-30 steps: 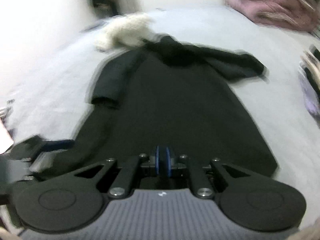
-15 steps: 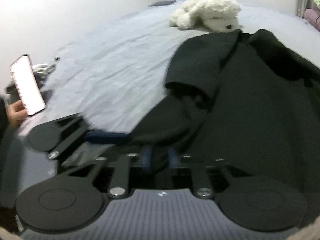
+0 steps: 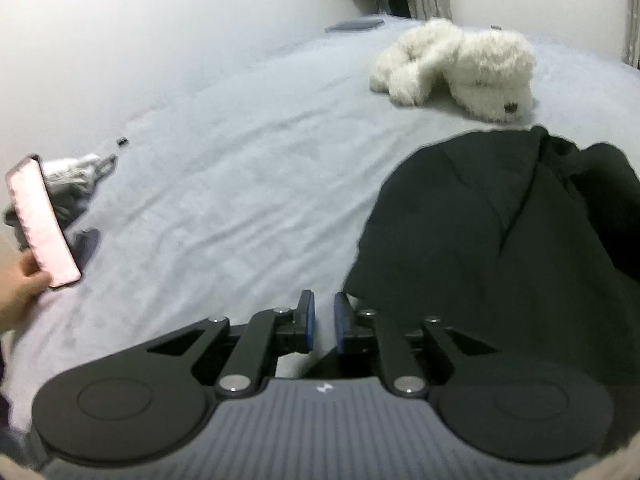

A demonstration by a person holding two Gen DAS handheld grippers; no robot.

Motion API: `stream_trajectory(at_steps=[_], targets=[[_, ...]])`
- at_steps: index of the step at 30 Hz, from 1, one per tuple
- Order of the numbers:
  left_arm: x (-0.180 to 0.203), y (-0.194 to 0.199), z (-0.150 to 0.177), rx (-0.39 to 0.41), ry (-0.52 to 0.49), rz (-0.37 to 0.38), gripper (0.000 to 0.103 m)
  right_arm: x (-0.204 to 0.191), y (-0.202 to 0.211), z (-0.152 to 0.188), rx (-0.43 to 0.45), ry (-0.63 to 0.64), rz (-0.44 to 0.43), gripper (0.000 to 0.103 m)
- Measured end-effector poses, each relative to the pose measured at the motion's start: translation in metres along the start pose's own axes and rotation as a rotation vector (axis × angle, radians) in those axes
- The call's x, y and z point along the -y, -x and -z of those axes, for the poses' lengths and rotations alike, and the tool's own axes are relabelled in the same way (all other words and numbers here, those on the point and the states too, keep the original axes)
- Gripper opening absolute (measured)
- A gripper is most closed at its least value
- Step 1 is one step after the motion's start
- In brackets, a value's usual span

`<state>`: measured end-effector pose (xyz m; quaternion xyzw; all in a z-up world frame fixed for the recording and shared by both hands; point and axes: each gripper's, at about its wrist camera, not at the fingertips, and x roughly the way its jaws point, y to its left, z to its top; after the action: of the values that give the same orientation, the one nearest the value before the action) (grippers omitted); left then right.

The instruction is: Fold clothes

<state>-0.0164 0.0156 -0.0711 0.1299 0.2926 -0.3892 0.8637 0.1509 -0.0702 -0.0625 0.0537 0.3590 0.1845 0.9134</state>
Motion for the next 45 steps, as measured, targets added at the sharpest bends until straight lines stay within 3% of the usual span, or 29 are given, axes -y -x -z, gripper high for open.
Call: stream_trajectory(at_steps=[6, 17, 20, 24, 31, 35, 41, 45], targets=[[0.000, 0.000, 0.000, 0.000, 0.000, -0.001, 0.103, 0.011, 0.042, 0.029, 0.009, -0.055, -0.002, 0.019], [0.000, 0.000, 0.000, -0.001, 0.001, -0.001, 0.103, 0.013, 0.058, 0.065, -0.091, -0.065, -0.020, 0.019], [0.000, 0.000, 0.000, -0.001, 0.001, -0.001, 0.103, 0.012, 0.051, 0.062, -0.093, -0.056, -0.039, 0.022], [0.000, 0.000, 0.000, -0.002, 0.002, -0.001, 0.103, 0.007, 0.033, 0.052, -0.072, -0.026, -0.056, 0.032], [-0.001, 0.000, -0.001, -0.002, 0.002, -0.002, 0.103, 0.002, 0.007, 0.025, 0.005, -0.044, -0.050, 0.033], [-0.001, 0.000, -0.002, -0.002, 0.001, -0.002, 0.103, 0.010, 0.025, 0.024, 0.033, -0.073, -0.047, 0.034], [0.000, -0.001, -0.001, -0.002, 0.002, -0.003, 0.103, 0.018, 0.059, 0.045, -0.025, -0.042, -0.012, 0.035], [0.000, -0.001, -0.001, -0.002, 0.002, -0.003, 0.103, 0.019, 0.059, 0.057, -0.059, -0.044, 0.012, 0.035]])
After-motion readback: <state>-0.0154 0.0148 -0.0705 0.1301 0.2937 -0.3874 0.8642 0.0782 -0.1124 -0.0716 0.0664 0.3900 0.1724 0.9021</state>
